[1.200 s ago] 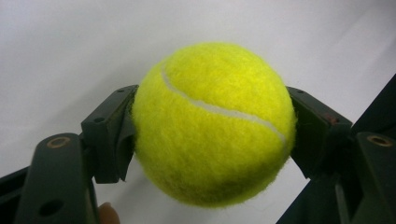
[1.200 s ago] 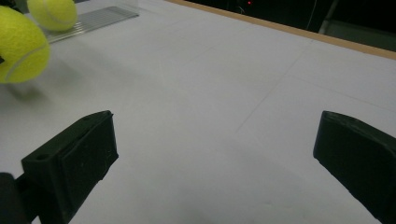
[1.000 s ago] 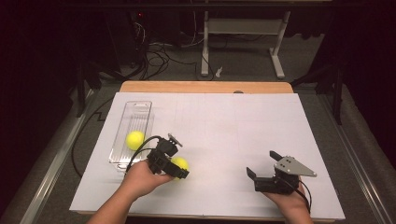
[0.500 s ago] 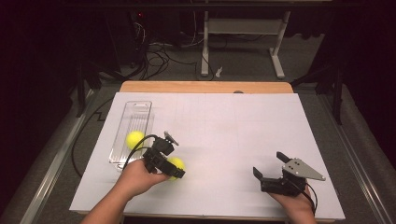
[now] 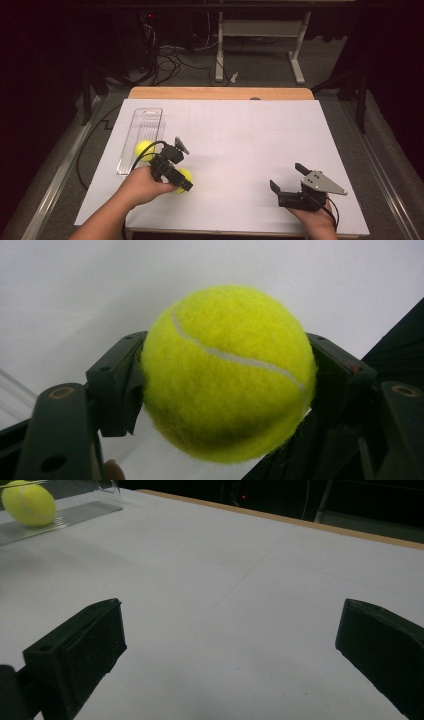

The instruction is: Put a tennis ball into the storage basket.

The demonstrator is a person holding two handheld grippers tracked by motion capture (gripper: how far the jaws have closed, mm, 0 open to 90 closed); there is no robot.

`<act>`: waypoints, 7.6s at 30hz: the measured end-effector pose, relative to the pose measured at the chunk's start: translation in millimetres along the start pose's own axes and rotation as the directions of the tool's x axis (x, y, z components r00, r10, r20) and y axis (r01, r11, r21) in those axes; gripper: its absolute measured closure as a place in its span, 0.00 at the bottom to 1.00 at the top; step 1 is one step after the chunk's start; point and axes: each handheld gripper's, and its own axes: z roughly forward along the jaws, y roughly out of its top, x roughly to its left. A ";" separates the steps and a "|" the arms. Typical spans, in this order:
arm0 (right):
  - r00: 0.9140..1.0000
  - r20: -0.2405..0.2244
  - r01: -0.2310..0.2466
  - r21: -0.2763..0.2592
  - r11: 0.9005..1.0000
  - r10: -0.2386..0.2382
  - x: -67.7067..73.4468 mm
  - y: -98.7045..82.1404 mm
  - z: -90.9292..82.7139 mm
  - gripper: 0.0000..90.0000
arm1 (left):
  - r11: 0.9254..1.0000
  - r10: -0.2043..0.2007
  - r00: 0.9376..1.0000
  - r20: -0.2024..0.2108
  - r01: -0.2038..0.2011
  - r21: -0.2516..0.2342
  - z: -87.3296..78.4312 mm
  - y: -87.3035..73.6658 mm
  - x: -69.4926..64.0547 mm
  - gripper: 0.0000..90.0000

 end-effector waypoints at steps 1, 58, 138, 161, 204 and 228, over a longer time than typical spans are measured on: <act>1.000 -0.001 0.001 -0.001 1.000 -0.001 -0.2 0.1 -0.1 0.00 | 1.000 0.000 1.000 -0.002 0.000 0.007 -1.2 -0.2 0.7 0.30; 1.000 -0.008 0.007 -0.003 1.000 -0.007 0.8 1.2 -0.2 0.00 | 0.974 -0.225 0.972 -0.065 0.224 -0.022 -83.9 -28.7 82.0 0.30; 1.000 -0.009 0.012 0.002 1.000 -0.012 0.1 1.2 -0.1 0.01 | 0.939 -0.316 0.937 -0.148 0.331 0.093 -49.5 -23.4 109.1 0.30; 1.000 -0.011 0.014 0.001 1.000 -0.014 0.8 1.5 0.0 0.01 | 0.953 -0.283 0.950 -0.132 0.294 0.077 -58.8 -21.8 101.6 0.01; 1.000 -0.010 0.015 -0.005 1.000 -0.015 1.2 2.3 -1.2 0.01 | 0.987 -0.107 0.986 -0.127 0.121 0.102 -28.4 39.0 25.8 0.01; 1.000 -0.010 0.015 -0.007 1.000 -0.015 1.7 2.6 -1.8 0.01 | 0.991 -0.070 0.994 -0.081 0.078 0.110 13.7 41.8 8.5 0.01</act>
